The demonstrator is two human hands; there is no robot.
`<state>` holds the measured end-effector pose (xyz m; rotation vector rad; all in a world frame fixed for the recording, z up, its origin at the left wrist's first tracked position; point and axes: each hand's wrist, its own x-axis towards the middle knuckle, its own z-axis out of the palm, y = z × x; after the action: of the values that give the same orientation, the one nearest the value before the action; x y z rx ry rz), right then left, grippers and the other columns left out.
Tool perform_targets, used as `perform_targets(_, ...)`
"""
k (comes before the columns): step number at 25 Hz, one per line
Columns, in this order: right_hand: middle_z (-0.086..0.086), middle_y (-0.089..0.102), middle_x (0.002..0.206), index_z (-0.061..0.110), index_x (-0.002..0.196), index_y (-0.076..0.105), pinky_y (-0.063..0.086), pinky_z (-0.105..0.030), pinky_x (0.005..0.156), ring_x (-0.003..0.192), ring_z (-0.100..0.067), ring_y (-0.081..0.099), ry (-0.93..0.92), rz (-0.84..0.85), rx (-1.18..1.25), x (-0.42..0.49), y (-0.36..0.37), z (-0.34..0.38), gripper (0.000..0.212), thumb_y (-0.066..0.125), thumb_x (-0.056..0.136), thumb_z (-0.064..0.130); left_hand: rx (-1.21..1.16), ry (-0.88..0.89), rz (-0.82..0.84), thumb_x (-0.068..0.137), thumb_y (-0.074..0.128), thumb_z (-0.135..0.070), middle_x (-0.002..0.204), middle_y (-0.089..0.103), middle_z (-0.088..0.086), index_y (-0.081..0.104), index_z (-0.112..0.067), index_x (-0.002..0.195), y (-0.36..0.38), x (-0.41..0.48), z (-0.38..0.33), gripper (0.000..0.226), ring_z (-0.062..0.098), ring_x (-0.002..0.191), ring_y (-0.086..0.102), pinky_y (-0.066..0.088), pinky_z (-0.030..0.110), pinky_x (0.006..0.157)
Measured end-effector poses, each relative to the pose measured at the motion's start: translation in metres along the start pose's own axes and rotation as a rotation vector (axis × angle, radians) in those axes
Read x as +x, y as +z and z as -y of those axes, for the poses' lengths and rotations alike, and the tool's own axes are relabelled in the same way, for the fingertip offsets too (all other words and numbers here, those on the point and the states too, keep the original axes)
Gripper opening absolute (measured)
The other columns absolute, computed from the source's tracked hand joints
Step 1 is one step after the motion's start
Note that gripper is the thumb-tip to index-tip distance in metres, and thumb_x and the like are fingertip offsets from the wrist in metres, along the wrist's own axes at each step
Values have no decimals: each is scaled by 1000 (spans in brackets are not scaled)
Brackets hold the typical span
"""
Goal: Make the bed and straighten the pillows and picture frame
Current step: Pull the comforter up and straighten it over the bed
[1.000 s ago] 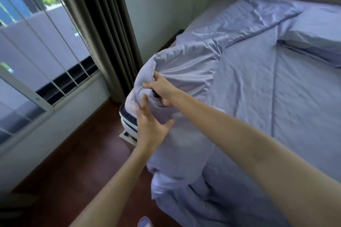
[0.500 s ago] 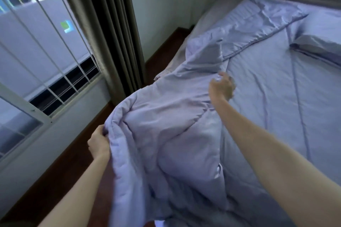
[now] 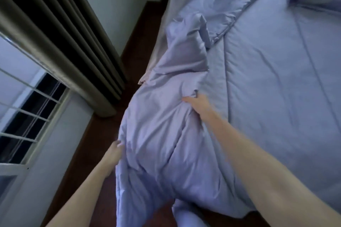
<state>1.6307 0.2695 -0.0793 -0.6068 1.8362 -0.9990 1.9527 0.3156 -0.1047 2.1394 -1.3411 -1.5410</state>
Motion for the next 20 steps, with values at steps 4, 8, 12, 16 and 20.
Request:
perform_targets(4, -9, 67, 91, -9, 103, 66, 42, -28, 70, 80, -13, 56, -115, 291, 65, -24, 55, 21, 31, 72, 81, 13, -195, 429, -152, 94, 57, -22, 104, 55, 11, 35, -11, 131, 11, 47, -116, 44, 8, 84, 61, 47, 35, 83)
perform_targets(8, 0, 51, 67, 10, 65, 60, 38, -27, 61, 61, -6, 47, -148, 360, 21, -24, 78, 19, 21, 68, 84, 13, -13, 454, -160, 86, 64, -42, 152, 34, 11, -1, -9, 150, -24, 118, -193, 97, 25, 139, 33, 23, 43, 117)
perform_targets(12, -1, 58, 91, 5, 89, 64, 37, -41, 84, 91, -13, 50, -210, 215, -298, -22, 98, 19, 28, 63, 84, 32, 136, 533, 278, 79, 72, -45, 110, 67, 0, 60, -20, 118, -44, 152, -212, 48, 16, 102, 62, 52, 34, 86)
perform_targets(16, 6, 31, 152, 36, 140, 40, 18, -49, 111, 140, -24, 21, -144, 183, -665, -34, 145, 23, 62, 58, 83, 53, -91, 585, -121, 85, 58, -24, 98, 67, 11, 68, -12, 102, -105, 170, -178, 23, 25, 93, 61, 46, 29, 72)
perform_targets(20, 4, 17, 159, 32, 147, 26, 6, -65, 112, 147, -24, 7, -208, -7, -977, -43, 190, 20, 63, 42, 91, 55, 254, 243, -312, 86, 46, -39, 119, 58, 29, 56, -2, 118, -169, 198, -106, 50, 49, 107, 55, 44, 49, 85)
